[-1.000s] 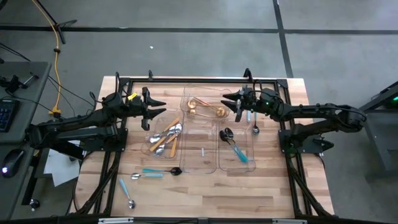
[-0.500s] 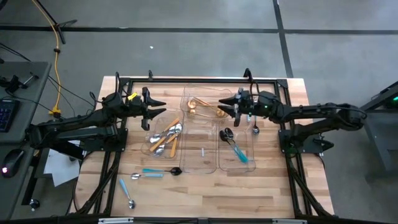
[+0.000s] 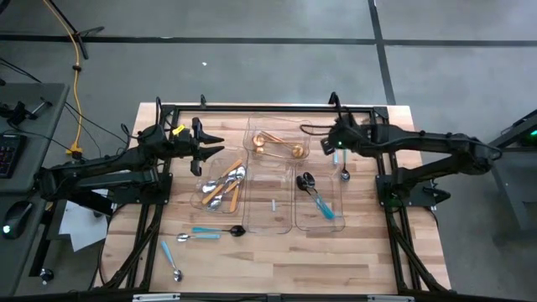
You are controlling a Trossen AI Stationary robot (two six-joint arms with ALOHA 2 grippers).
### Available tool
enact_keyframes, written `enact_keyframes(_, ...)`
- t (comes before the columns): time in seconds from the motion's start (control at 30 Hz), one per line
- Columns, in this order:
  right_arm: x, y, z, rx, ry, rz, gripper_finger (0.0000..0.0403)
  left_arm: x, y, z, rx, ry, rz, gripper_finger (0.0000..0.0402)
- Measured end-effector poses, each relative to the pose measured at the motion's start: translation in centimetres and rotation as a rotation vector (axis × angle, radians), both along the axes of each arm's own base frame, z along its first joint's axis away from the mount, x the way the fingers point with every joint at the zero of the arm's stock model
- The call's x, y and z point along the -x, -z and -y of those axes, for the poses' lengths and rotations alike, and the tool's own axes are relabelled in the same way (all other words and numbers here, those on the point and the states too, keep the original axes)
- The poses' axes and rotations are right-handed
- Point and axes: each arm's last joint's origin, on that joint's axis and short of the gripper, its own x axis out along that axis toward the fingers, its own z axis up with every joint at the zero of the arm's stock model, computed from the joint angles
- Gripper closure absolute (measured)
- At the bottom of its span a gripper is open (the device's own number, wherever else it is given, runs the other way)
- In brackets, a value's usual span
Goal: Sort silverware by color (type)
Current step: Put the blue spoon into the right transparent bin
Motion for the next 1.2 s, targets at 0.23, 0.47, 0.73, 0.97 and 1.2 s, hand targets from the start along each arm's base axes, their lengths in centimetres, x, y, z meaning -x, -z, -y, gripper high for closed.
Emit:
enact_keyframes(0.23, 2.6, 5.3, -0.6, -0.153, 0.203, -0.105, 0.0268, 0.0, 0.1, 0.0, 0.017, 0.002, -0.006, 0.0298)
enact_keyframes(0.47, 3.2, 7.4, -0.2, -0.307, 0.2, -0.092, 0.0268, 0.0, 0.1, 0.0, 0.017, 0.002, -0.006, 0.0298)
enact_keyframes(0.73, 3.3, 5.8, 2.1, -0.461, 0.152, -0.001, 0.0268, 0.0, 0.1, 0.0, 0.016, 0.002, -0.005, 0.0298)
enact_keyframes(0.97, 4.6, 6.1, 4.4, -0.568, 0.184, 0.041, 0.0268, 0.0, 0.1, 0.0, 0.016, 0.002, -0.005, 0.0298)
enact_keyframes(1.2, 5.4, 6.8, 6.3, -0.631, 0.237, 0.049, 0.0268, 0.0, 0.1, 0.0, 0.016, 0.002, -0.005, 0.0298)
